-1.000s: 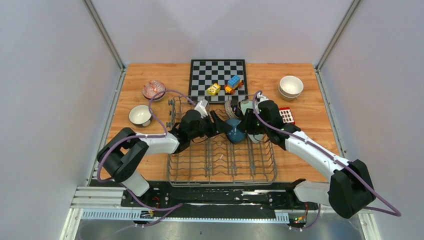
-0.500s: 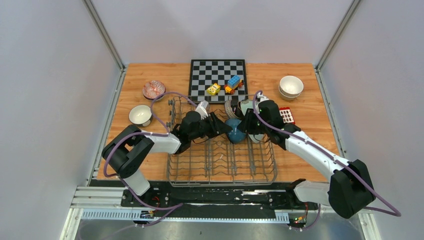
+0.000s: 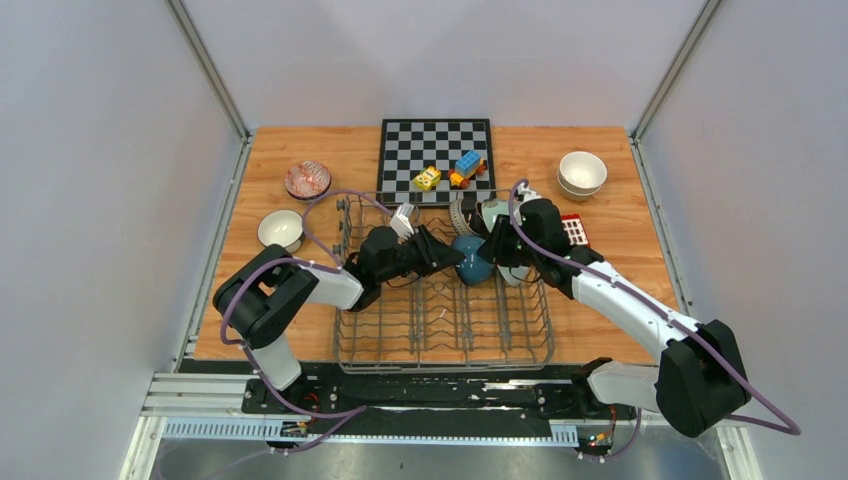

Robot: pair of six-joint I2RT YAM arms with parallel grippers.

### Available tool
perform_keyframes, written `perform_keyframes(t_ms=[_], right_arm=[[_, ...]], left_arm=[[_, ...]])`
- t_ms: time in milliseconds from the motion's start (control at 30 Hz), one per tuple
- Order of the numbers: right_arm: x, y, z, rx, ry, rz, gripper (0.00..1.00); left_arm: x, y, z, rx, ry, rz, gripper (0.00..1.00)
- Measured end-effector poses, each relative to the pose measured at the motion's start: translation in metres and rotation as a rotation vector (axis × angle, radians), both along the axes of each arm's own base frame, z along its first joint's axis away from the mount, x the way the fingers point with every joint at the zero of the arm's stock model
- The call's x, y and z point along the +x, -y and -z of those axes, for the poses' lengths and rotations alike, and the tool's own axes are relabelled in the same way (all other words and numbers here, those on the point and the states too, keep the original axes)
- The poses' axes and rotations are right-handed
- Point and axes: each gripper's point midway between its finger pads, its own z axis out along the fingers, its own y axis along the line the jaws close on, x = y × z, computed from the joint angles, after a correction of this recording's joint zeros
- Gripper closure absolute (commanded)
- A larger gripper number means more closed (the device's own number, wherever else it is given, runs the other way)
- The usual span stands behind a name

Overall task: Unload the bowls from the dish rack
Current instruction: Pick up the bowl from the dish rack.

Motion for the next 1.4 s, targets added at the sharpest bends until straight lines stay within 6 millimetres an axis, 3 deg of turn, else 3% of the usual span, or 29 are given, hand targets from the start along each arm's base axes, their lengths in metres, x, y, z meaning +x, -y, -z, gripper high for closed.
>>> perform_keyframes(t_ms=[100, 1400], right_arm=[[0.0, 0.0, 0.0, 0.002, 0.001, -0.001, 0.67], [0.001, -0.007, -0.021, 0.051, 0.032, -0.035, 0.63]], left_arm=[[-0.002, -0.001, 0.0, -0.01, -0.003, 0.001, 1.0], [-0.018, 0.006, -0.029, -0.173, 0.07, 0.07, 1.0]])
